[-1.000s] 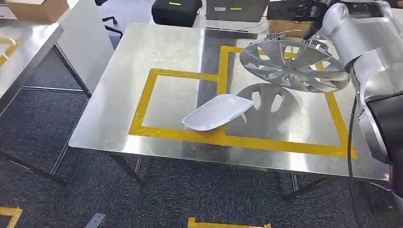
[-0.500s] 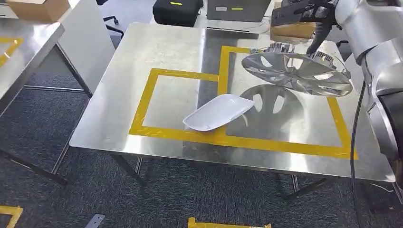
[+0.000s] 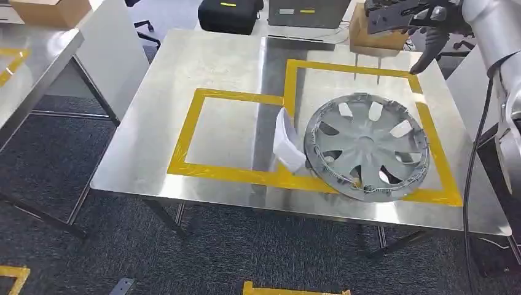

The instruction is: Take the parts from the cabinet and place them on the table.

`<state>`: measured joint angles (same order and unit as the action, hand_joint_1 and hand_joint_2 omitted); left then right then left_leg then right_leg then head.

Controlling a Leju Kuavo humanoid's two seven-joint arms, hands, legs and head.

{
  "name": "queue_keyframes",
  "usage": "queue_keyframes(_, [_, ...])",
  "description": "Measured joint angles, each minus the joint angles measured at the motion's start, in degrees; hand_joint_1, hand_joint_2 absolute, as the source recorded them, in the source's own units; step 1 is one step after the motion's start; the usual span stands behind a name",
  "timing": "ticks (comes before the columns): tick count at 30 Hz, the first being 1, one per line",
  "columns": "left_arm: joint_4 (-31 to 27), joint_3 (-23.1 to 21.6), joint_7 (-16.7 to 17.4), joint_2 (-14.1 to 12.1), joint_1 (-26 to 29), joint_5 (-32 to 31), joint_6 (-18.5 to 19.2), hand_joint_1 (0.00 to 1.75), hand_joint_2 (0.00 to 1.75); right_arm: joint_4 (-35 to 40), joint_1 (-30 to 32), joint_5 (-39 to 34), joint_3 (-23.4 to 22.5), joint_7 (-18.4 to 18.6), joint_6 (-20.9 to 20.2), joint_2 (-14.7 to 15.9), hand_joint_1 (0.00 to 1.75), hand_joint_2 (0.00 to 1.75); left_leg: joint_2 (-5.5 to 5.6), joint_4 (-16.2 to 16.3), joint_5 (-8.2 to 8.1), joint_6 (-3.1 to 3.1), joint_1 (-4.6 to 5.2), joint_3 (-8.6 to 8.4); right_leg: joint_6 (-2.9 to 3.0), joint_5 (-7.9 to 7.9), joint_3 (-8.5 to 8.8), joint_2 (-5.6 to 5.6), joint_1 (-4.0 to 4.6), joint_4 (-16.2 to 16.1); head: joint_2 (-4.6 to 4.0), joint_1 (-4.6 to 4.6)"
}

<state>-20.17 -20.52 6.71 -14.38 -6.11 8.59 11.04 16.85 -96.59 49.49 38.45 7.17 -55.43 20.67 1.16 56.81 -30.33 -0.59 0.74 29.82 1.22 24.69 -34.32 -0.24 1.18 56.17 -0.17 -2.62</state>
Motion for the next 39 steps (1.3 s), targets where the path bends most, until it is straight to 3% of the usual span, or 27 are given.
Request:
queue_keyframes(11, [0.7, -0.1, -0.6, -0.2, -0.2, 2.0, 0.2, 0.0, 0.0, -0.1, -0.5, -2.3, 2.1, -1.8, -0.4, 0.8, 0.0, 1.75, -0.19, 0.0, 0.01, -0.02, 0.0, -0.01, 0.0, 0.0, 0.0, 0.02, 0.0, 0.0, 0.0, 0.0])
queue_keyframes(16, [0.8, -0.2, -0.4, -0.3, -0.2, 3.2, 0.3, 0.0, 0.0, -0.3, -0.5, -5.4, 2.9, 1.9, 2.8, 1.1, 0.0, 1.75, -0.22, 0.0, 0.03, -0.04, 0.0, 0.0, 0.0, 0.0, 0.0, 0.02, 0.0, 0.0, 0.0, 0.0])
queue_keyframes(19, [0.8, -0.3, -0.2, -0.2, -0.2, 4.7, -0.5, 0.0, 0.0, -0.3, -0.3, -8.9, 2.8, 7.5, 10.3, 1.1, 0.0, 1.75, -0.33, 0.0, 0.02, -0.04, 0.0, 0.0, 0.0, 0.0, 0.0, 0.07, -0.01, 0.0, 0.0, 0.02])
queue_keyframes(21, [0.8, -0.3, 0.3, 0.2, -0.3, 5.0, -1.1, 0.0, 0.0, -0.3, -0.3, -9.8, 2.8, 9.3, 12.2, 1.1, 0.0, 1.75, -0.41, 0.0, 0.02, -0.04, 0.0, -0.01, 0.0, 0.0, 0.0, 0.1, -0.01, 0.0, 0.0, 0.02])
queue_keyframes(39, [0.8, -0.3, 0.5, 1.3, -0.3, 5.2, -1.6, 0.0, 0.0, -0.3, -0.2, -10.1, 2.8, 9.8, 12.5, 1.0, 0.0, 1.75, -0.51, 0.0, 0.02, -0.04, 0.01, -0.02, 0.0, 0.0, -0.01, 0.15, -0.01, 0.0, 0.0, 0.02])
